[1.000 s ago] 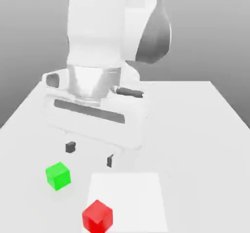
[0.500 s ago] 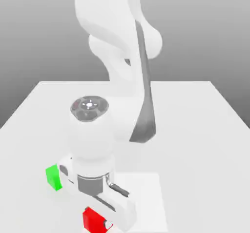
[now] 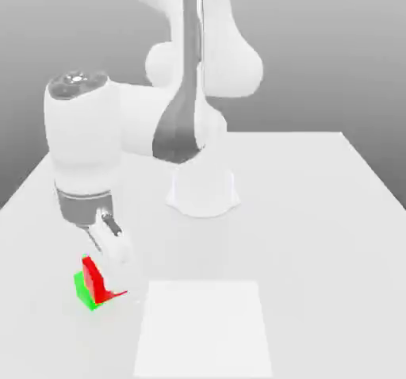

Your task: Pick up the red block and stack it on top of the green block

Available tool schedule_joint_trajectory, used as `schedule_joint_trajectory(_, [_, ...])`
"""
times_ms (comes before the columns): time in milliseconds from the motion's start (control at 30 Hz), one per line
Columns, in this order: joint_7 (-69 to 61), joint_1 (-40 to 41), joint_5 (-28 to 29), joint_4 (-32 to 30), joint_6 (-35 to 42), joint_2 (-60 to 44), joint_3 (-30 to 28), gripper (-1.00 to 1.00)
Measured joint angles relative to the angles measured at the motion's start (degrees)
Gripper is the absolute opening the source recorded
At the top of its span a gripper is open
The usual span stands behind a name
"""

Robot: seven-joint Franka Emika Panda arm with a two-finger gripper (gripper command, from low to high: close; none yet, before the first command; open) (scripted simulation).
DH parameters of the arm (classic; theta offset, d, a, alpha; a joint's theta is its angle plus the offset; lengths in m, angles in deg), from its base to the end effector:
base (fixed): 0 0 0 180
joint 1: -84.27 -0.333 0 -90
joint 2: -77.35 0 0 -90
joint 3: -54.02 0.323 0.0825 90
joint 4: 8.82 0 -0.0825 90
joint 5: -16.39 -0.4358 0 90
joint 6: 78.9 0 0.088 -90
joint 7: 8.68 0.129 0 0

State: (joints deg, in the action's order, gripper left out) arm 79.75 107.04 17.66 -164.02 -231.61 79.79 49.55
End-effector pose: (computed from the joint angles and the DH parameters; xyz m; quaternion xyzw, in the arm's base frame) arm 0.3822 -0.1957 0.1804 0.5407 -0.8412 0.0013 0.0032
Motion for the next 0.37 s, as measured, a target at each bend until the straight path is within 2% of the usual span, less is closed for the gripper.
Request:
schedule_joint_trajectory(100, [3.1, 2.2, 0.0, -4.0, -1.8, 2.3, -1.3, -1.00])
schedule_joint_trajectory(267, [1.8, 2.8, -2.5, -4.3, -11.0, -6.7, -0.5, -1.00])
schedule_joint_trajectory(300, [1.4, 2.9, -3.0, -4.2, -12.3, -7.9, -0.3, 1.00])
schedule_joint_trajectory(367, [1.4, 2.9, -3.0, -4.2, -12.3, -7.9, -0.3, 1.00])
